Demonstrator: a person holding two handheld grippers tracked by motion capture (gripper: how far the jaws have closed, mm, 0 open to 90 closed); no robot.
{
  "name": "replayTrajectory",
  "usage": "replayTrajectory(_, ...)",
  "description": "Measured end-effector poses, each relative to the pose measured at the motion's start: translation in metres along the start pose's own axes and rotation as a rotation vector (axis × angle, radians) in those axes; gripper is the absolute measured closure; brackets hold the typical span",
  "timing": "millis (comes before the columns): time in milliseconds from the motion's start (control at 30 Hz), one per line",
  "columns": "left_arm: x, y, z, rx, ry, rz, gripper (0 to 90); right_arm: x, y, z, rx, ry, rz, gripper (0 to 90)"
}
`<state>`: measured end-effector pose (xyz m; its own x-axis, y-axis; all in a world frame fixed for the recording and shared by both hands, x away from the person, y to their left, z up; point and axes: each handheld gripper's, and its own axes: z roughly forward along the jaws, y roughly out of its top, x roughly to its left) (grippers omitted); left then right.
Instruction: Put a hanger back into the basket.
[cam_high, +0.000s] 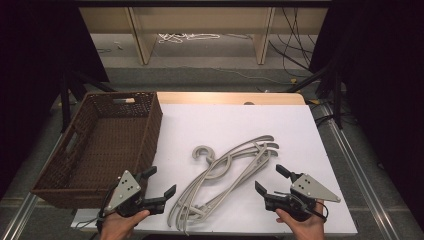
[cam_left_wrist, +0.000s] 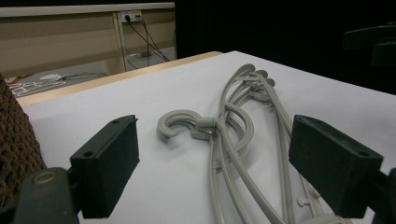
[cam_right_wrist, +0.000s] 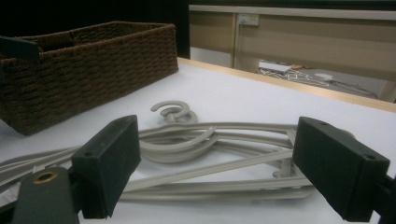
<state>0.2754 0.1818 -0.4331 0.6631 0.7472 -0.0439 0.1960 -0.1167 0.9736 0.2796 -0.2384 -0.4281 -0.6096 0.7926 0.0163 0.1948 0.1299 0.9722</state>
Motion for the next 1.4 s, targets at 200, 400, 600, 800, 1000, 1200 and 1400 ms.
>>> replayTrajectory(200,0.0,0.001,-0.001,0.0,0.002,-0.003,15.9,0.0,0.0,0.0,0.006,-0.002,-0.001,16.0)
replayTrajectory(400,-0.001,0.0,0.0,0.007,-0.001,0.008,16.1,0.0,0.0,-0.001,0.002,0.002,0.0,16.1)
replayTrajectory(600,-0.004,0.001,0.004,0.029,-0.005,-0.001,16.9,-0.001,0.0,0.0,0.006,-0.009,0.002,16.1)
replayTrajectory(800,-0.007,0.004,0.012,0.071,-0.02,0.005,18.3,-0.001,-0.001,0.001,0.012,0.001,0.004,16.2)
replayTrajectory(1000,-0.005,0.008,0.023,0.131,-0.007,0.01,22.0,-0.002,-0.001,0.001,0.01,-0.009,0.009,16.3)
replayTrajectory(1200,-0.004,0.015,0.048,0.261,0.014,0.03,28.3,-0.002,-0.001,0.001,0.018,-0.001,0.007,16.9)
replayTrajectory(1400,-0.009,0.024,0.081,0.371,-0.02,0.064,33.8,-0.003,-0.001,0.0,0.02,0.0,0.007,17.0)
